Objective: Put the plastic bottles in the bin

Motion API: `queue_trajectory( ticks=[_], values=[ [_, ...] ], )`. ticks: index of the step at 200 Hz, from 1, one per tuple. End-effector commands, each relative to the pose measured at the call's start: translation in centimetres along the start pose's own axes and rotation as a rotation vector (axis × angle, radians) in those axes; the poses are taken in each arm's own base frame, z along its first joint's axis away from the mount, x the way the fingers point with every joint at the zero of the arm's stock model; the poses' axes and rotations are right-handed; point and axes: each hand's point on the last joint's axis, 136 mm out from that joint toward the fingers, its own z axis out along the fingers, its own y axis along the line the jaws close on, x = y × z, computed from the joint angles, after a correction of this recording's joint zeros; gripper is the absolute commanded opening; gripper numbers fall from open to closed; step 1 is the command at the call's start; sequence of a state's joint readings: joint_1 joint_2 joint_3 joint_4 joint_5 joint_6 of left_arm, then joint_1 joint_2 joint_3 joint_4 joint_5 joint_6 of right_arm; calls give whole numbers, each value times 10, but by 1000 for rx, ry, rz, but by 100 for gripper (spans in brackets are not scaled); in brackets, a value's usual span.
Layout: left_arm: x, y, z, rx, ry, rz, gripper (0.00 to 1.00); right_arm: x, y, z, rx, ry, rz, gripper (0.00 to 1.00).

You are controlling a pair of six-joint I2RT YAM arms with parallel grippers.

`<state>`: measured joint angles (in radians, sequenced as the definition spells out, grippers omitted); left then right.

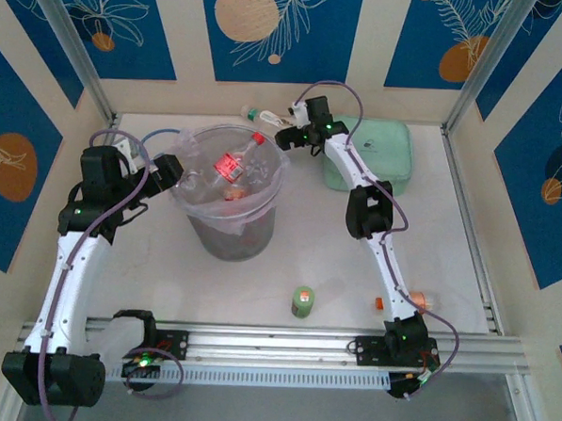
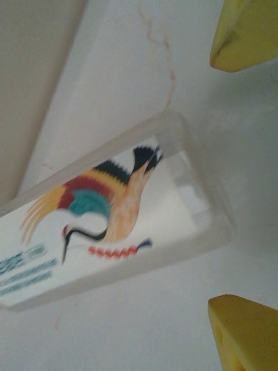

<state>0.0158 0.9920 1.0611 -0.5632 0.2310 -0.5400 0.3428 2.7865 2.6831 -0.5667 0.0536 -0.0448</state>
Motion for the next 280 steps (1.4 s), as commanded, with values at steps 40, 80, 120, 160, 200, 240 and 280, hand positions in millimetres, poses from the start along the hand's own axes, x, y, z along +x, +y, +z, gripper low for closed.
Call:
queue_trajectory(
  ticks=[40,80,120,160,200,240,280],
  values=[
    [18,25,5,-110,76,18,100,-15,18,6,-106,-82,-44,100],
    [20,26,4,-112,77,19,100,-16,17,3,-140,-86,-25,93],
    [19,27,1,-122,69,22,100,-16,14,3,-130,-86,-29,63],
    [19,28,-1,-131,65,23,100,-14,17,-4,-110,-55,-33,52],
    [13,21,0,-106,60,18,100,-19,52,-31,-250,-61,7,39],
    [-8,-9,1,13,37,4,100,-32,63,-73,-360,-112,112,37],
    [-61,-24,-12,54,-58,5,100,-46,37,-94,-242,-143,193,46]
  ],
)
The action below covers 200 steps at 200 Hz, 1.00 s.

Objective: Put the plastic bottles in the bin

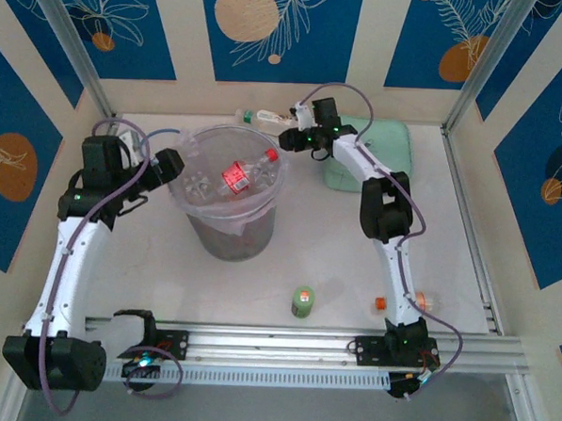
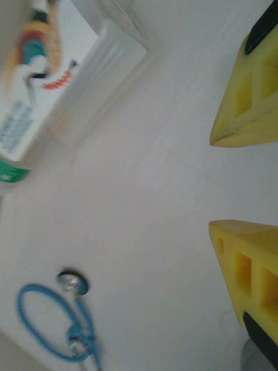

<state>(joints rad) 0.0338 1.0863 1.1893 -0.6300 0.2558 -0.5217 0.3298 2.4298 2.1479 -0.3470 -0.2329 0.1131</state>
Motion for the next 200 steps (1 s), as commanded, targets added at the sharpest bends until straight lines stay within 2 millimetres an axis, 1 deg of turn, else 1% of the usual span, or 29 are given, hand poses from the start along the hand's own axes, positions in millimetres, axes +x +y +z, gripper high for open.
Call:
queue_trajectory(
  ticks=[1,11,14,18,23,24,28,29,38,44,45,48,55,64,73,76,83,93,111,119,125,139,156,172,194,200],
  values=[
    [-43,-17,-17,61,-89,6,100,-40,-1,-30,31,-113,29,47],
    [-59,-17,-18,69,-116,-1,100,-47,-9,-29,56,-131,31,55],
    [-64,-16,-18,71,-124,-5,99,-46,-11,-25,60,-127,34,57],
    [-70,-15,-16,71,-132,-9,100,-51,-16,-24,70,-138,30,61],
    [-76,-13,-14,73,-137,-16,100,-53,-22,-20,84,-138,35,65],
    [-78,-13,-14,74,-139,-17,100,-56,-22,-21,86,-141,35,66],
    [-83,-12,-11,75,-142,-22,100,-55,-29,-15,94,-134,47,69],
    [-84,-11,-10,74,-142,-24,100,-58,-29,-17,95,-138,48,70],
    [-96,-6,-3,65,-148,-31,100,-60,-40,-6,94,-131,84,78],
    [-103,-3,3,57,-153,-32,100,-62,-46,-2,86,-139,117,80],
    [-104,-2,4,56,-154,-31,100,-59,-49,1,86,-132,127,81],
    [-108,0,7,51,-158,-30,100,-63,-50,1,76,-147,143,82],
    [-118,6,14,34,-167,-31,100,-68,-55,2,45,-171,192,83],
    [-130,11,27,25,-177,-19,100,-68,-60,6,-11,-188,268,84],
    [-139,15,43,22,-181,-8,100,-68,-67,9,-53,-205,340,84],
    [-141,17,49,20,-180,-10,100,-71,-68,8,-64,-218,353,84],
    [-147,20,63,29,-180,-8,100,-68,-73,12,-85,-225,395,84],
    [-155,24,81,51,-193,-5,100,-68,-75,14,-104,-245,414,84],
    [-168,32,113,73,-227,-9,100,-65,-77,21,-82,-254,426,84],
    [-172,40,128,69,-231,-24,100,-64,-75,24,-82,-250,431,84],
    [-175,41,139,84,-233,-31,100,-63,-73,26,-84,-249,434,84],
    [-174,49,172,101,-224,-58,100,-60,-71,33,-65,-245,441,84],
    [-170,53,214,108,-203,-66,100,-55,-74,40,-33,-246,469,84],
    [-161,50,255,116,-176,-63,100,-52,-74,46,-30,-249,505,84],
    [-153,43,306,133,-160,-87,100,-49,-70,55,-20,-254,530,84],
    [-150,43,319,135,-162,-102,100,-48,-71,57,-17,-259,536,84]
  ],
)
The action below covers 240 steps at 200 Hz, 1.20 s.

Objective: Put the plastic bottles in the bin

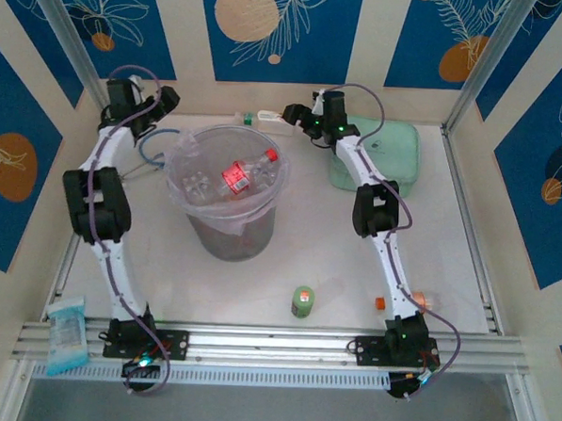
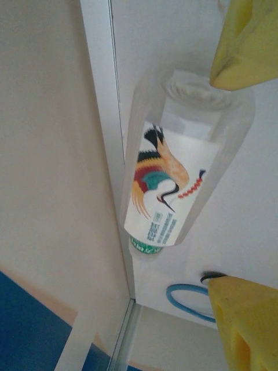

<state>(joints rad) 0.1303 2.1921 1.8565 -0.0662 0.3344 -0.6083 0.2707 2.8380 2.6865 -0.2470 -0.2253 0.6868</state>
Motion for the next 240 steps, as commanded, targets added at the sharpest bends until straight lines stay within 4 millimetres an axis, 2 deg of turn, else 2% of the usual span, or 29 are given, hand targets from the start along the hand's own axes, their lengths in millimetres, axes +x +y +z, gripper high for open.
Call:
queue_trajectory(
  ticks=[1,29,58,69,90,105,114,125,150,164,199,240],
  values=[
    [3,-28,42,71,-43,-13,100,2,-1,11,7,-35,43,84],
    [20,-28,95,96,-69,-77,100,6,-10,17,34,-49,69,84],
    [29,-40,133,96,-122,-68,100,5,-23,18,78,-75,114,84],
    [38,-41,149,82,-134,-73,100,5,-29,20,81,-82,146,84],
    [51,-38,172,74,-171,-140,98,12,-34,26,77,-78,187,84],
    [69,-25,185,56,-171,-203,97,15,-38,30,87,-84,202,84],
    [82,-25,191,57,-160,-210,96,16,-41,32,86,-92,212,84],
    [97,-32,196,76,-133,-208,96,18,-42,35,77,-95,227,83],
    [132,-66,200,150,-38,-150,95,25,-42,41,65,-88,232,81],
    [144,-81,198,182,11,-124,95,30,-42,43,61,-73,226,79],
    [152,-90,195,205,57,-127,92,39,-46,45,64,-42,236,72],
    [164,-90,193,207,106,-127,89,44,-43,39,106,0,212,53]
  ],
)
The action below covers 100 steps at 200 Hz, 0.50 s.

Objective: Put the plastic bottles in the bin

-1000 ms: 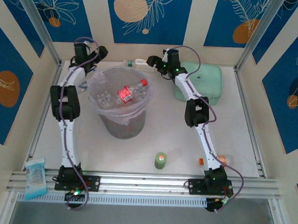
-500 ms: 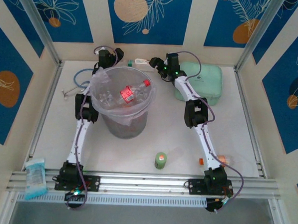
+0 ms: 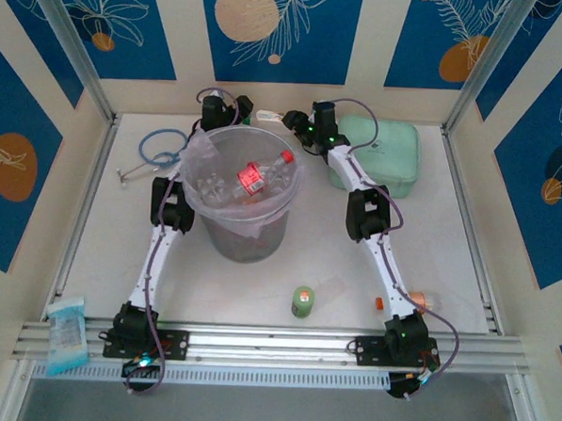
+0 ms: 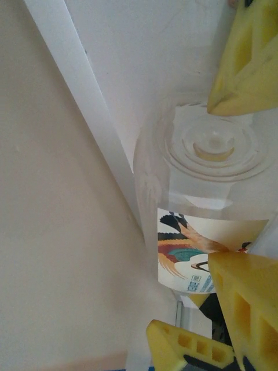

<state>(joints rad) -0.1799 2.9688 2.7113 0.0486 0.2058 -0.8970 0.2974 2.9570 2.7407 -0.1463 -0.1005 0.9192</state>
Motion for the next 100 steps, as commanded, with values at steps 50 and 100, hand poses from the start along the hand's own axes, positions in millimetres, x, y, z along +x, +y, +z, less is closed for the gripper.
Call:
queue_trajectory(
  ticks=[50,100],
  values=[
    [8,0,-19,0,92,-32,91,29,-25,-12,135,85,-20,26],
    [-60,-23,-76,37,-4,-11,93,32,-25,-34,167,79,-35,13]
  ],
)
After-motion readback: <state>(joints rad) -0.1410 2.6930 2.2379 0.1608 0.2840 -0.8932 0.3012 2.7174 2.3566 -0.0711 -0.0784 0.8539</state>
